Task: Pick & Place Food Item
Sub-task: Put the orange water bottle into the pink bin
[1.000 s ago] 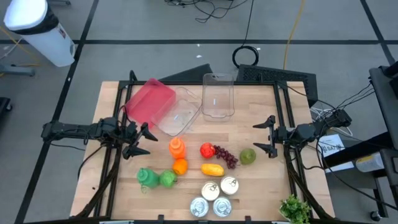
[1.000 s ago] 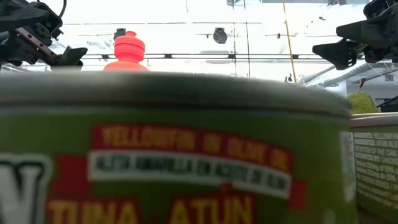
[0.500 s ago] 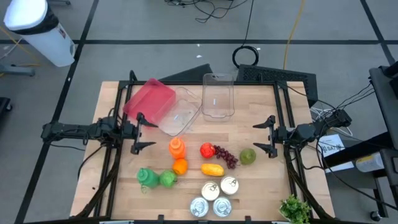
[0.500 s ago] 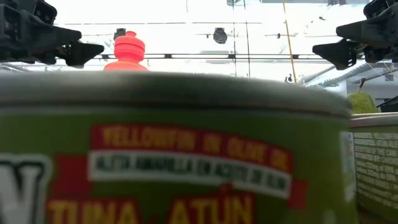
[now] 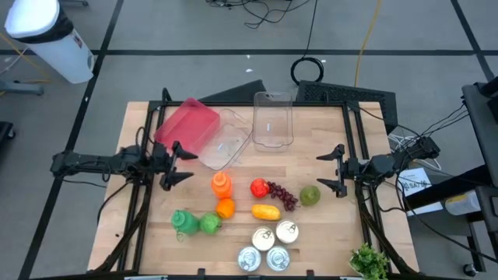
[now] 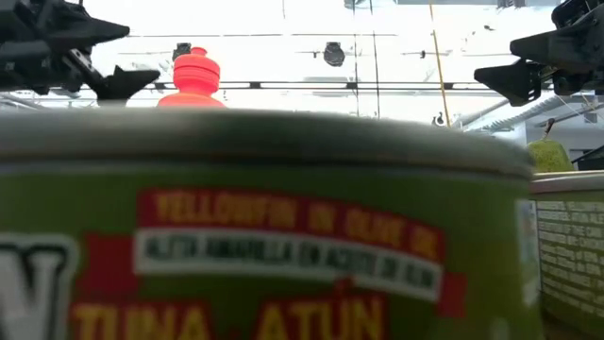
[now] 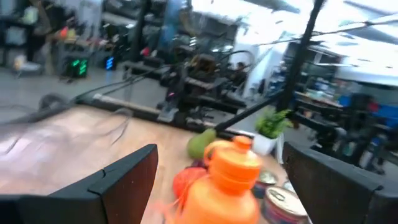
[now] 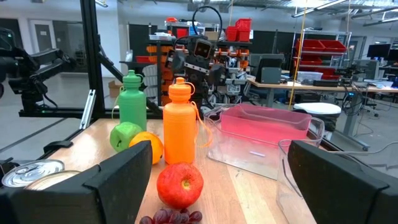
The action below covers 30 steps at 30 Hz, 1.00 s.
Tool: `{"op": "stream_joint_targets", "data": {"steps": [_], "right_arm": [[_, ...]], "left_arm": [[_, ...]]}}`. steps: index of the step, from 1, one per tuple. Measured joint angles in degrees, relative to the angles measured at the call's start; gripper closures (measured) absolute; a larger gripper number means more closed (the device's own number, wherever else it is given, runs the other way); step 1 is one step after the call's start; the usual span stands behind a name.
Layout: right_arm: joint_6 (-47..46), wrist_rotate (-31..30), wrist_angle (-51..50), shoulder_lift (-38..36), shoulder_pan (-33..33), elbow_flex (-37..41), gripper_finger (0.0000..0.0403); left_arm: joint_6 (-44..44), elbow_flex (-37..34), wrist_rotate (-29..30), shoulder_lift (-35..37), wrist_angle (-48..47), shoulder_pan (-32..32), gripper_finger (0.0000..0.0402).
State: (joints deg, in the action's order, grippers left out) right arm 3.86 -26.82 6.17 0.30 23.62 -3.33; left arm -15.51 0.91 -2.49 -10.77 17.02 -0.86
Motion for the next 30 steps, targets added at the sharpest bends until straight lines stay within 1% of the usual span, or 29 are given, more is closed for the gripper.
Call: {"op": "stream_joint_targets", "data": {"steps": [4,7,12,16,19,24,28,30], "right_arm": [[0.0,0.0,0.0,0.0,0.0,0.0,0.0046],[0.0,0.0,0.0,0.0,0.0,0.0,0.0046],[0.0,0.0,0.0,0.0,0.0,0.0,0.0046],[0.0,0.0,0.0,0.0,0.0,0.0,0.0046],[0.0,0.0,0.0,0.0,0.0,0.0,0.0046],[0.0,0.0,-0.1,0.0,0.0,0.0,0.0046],[0.0,0.0,-0.1,0.0,0.0,0.0,0.0046],[0.0,0.0,-0.1,0.0,0.0,0.0,0.0046]], "left_arm": [[-1.1,1.4,1.2,-3.9,0.2,0.0,0.0046],[0.0,5.2,3.3,-8.9,-0.2,-1.0,0.0046],[4.1,14.1,5.5,-22.3,-4.5,-4.3,0.0046],[7.3,20.3,5.7,-34.1,-5.0,-7.7,0.0046],[10.4,24.4,5.8,-40.8,-5.1,-9.8,0.0046],[14.5,30.2,11.2,-47.4,-7.3,-12.6,0.0046],[15.5,34.3,17.3,-50.5,-13.9,-13.6,0.0046],[14.3,35.8,18.8,-51.7,-17.4,-13.6,0.0046]]}}
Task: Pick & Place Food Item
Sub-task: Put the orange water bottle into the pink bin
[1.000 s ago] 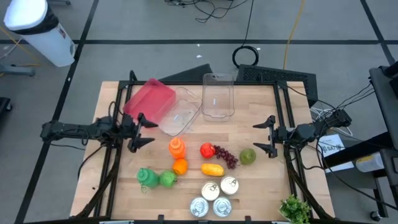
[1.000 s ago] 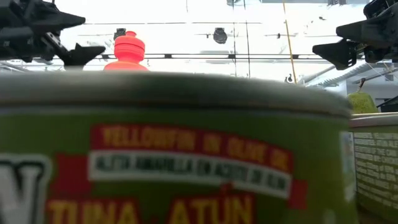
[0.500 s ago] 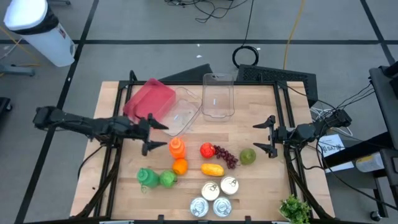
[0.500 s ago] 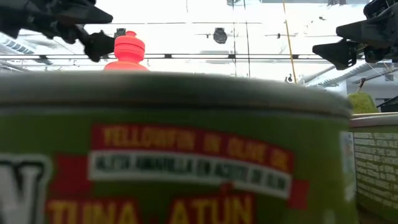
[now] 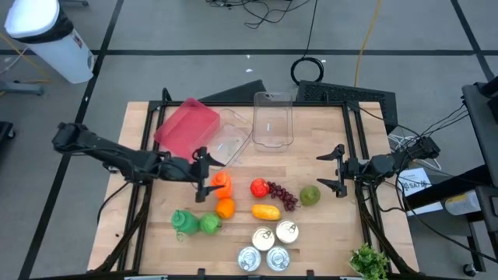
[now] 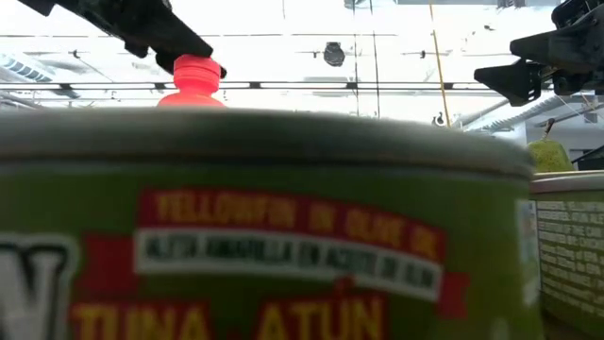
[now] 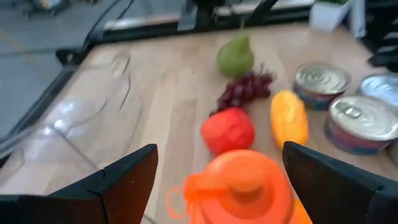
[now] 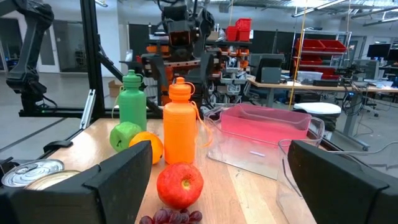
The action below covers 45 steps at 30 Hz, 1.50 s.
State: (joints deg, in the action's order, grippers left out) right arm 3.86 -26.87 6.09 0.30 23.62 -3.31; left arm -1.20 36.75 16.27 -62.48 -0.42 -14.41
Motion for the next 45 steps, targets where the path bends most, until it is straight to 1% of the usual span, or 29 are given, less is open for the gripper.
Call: {"op": "stream_joint_targets", "data": {"steps": [7,13,14,16,21,22,26,29,31,32,36,39,42,45], "right_arm": [[0.0,0.0,0.0,0.0,0.0,0.0,0.0046],[0.0,0.0,0.0,0.0,0.0,0.0,0.0046],[0.0,0.0,0.0,0.0,0.0,0.0,0.0046],[0.0,0.0,0.0,0.0,0.0,0.0,0.0046],[0.0,0.0,0.0,0.0,0.0,0.0,0.0046],[0.0,0.0,0.0,0.0,0.0,0.0,0.0046],[0.0,0.0,0.0,0.0,0.0,0.0,0.0046],[0.0,0.0,0.0,0.0,0.0,0.0,0.0046],[0.0,0.0,0.0,0.0,0.0,0.0,0.0046],[0.0,0.0,0.0,0.0,0.0,0.0,0.0046],[0.0,0.0,0.0,0.0,0.0,0.0,0.0046],[0.0,0.0,0.0,0.0,0.0,0.0,0.0046],[0.0,0.0,0.0,0.0,0.0,0.0,0.0046],[0.0,0.0,0.0,0.0,0.0,0.0,0.0046]], "left_arm": [[-4.4,0.8,0.2,-2.2,-5.0,0.0,0.0046],[-6.4,0.9,0.2,-2.4,-5.8,-0.1,0.0049],[-6.3,0.9,0.2,-2.4,-5.8,-0.3,0.0055],[-5.2,0.9,0.2,-2.4,-5.8,-0.6,0.0081],[-5.4,0.9,-0.1,-2.4,-5.6,-0.7,0.0176],[-5.8,0.9,-0.2,-2.4,-5.5,-0.7,0.0183],[-6.8,1.5,-0.2,-2.3,-3.7,-0.7,0.0183],[-6.2,3.1,-0.2,-1.0,-2.9,-0.7,0.0183],[-4.9,4.7,1.7,0.3,-2.8,-0.7,0.0183],[-4.5,5.5,3.6,1.2,-3.1,-0.7,0.0182],[-4.7,11.8,15.6,5.6,-9.8,0.4,0.0158],[-1.8,16.6,22.6,8.6,-15.9,2.0,0.0159],[1.4,19.0,25.9,10.9,-17.4,5.2,0.0174],[2.6,19.3,27.4,13.1,-17.7,10.6,0.0180]]}}
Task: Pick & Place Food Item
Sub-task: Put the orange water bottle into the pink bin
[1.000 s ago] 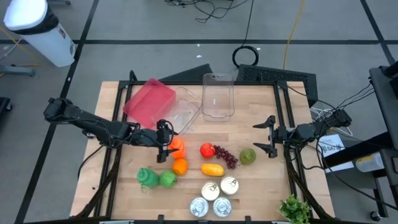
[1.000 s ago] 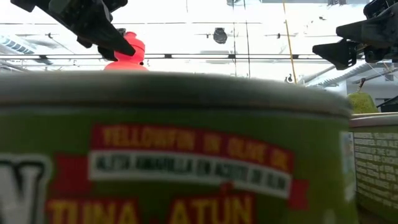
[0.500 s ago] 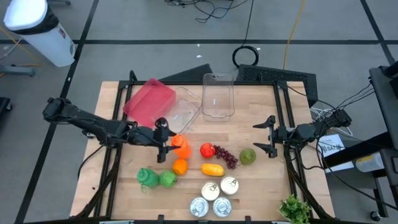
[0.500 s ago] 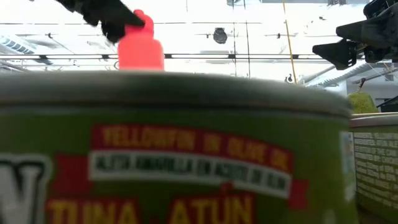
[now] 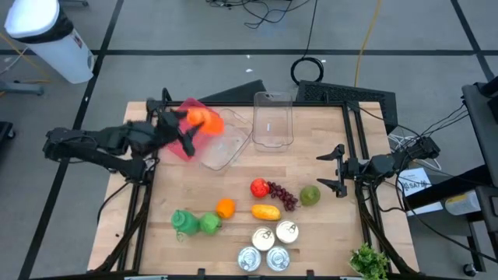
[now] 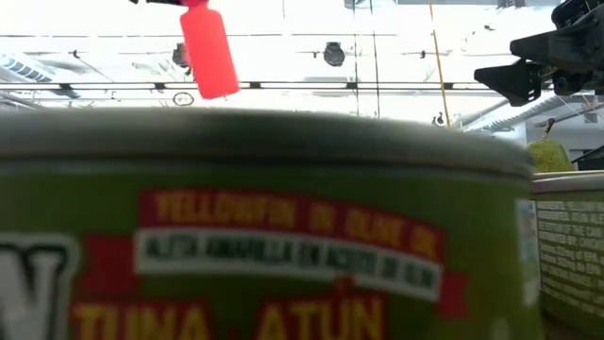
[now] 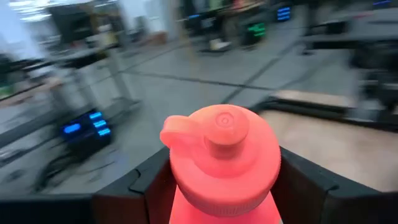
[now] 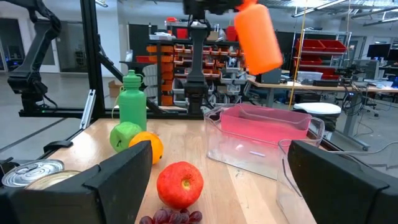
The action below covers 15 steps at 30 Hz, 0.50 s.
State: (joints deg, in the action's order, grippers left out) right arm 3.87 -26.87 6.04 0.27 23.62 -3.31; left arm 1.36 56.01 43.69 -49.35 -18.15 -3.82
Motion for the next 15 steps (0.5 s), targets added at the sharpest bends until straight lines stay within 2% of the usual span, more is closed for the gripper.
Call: {"op": "stream_joint_targets", "data": {"steps": [4,6,12,15], "right_arm": [[0.0,0.0,0.0,0.0,0.0,0.0,0.0046],[0.0,0.0,0.0,0.0,0.0,0.0,0.0046],[0.0,0.0,0.0,0.0,0.0,0.0,0.0046],[0.0,0.0,0.0,0.0,0.0,0.0,0.0046]], "left_arm": [[-0.9,-1.8,1.3,0.9,-2.7,10.4,0.0177],[-1.7,-3.4,0.0,0.8,-2.7,17.3,0.0172],[-5.2,-8.1,-17.2,-4.6,4.4,38.4,0.0179],[-9.1,-8.1,-23.2,-9.5,4.8,45.5,0.0180]]}}
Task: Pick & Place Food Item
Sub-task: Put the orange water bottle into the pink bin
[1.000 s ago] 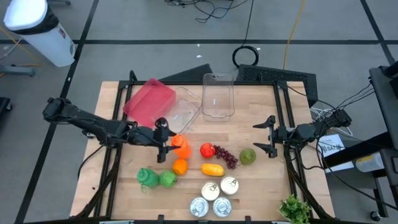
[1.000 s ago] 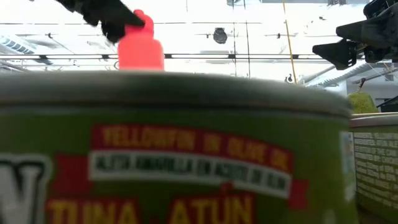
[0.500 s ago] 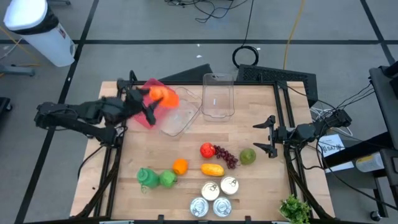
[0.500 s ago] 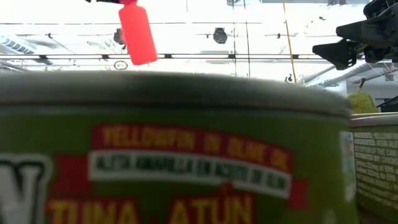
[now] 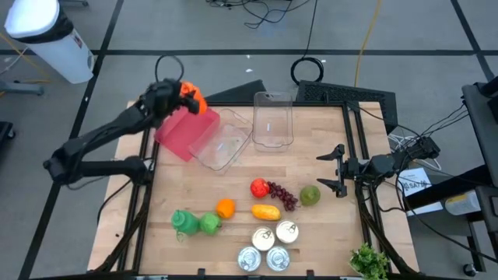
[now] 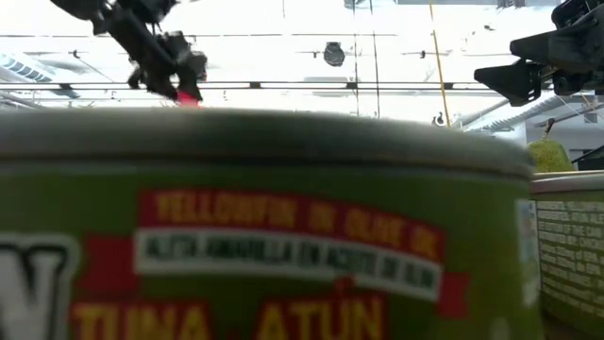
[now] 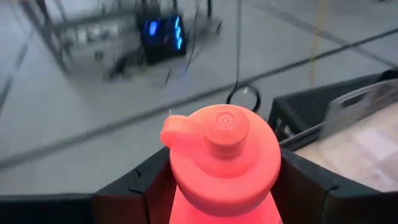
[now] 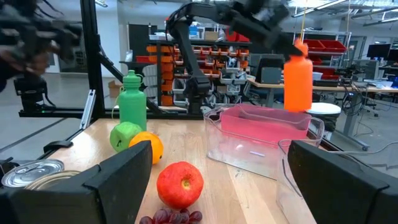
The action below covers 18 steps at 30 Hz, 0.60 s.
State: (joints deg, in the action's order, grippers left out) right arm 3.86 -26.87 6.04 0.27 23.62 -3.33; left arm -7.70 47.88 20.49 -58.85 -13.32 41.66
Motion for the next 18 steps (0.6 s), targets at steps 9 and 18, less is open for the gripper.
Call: {"op": "stream_joint_targets", "data": {"steps": [9,18], "right_arm": [[0.0,0.0,0.0,0.0,0.0,0.0,0.0046],[0.0,0.0,0.0,0.0,0.0,0.0,0.0046]], "left_arm": [[-3.8,0.0,-1.0,-12.9,1.0,5.3,0.0178],[-4.5,0.0,-0.7,-17.0,3.4,4.5,0.0165]]}}
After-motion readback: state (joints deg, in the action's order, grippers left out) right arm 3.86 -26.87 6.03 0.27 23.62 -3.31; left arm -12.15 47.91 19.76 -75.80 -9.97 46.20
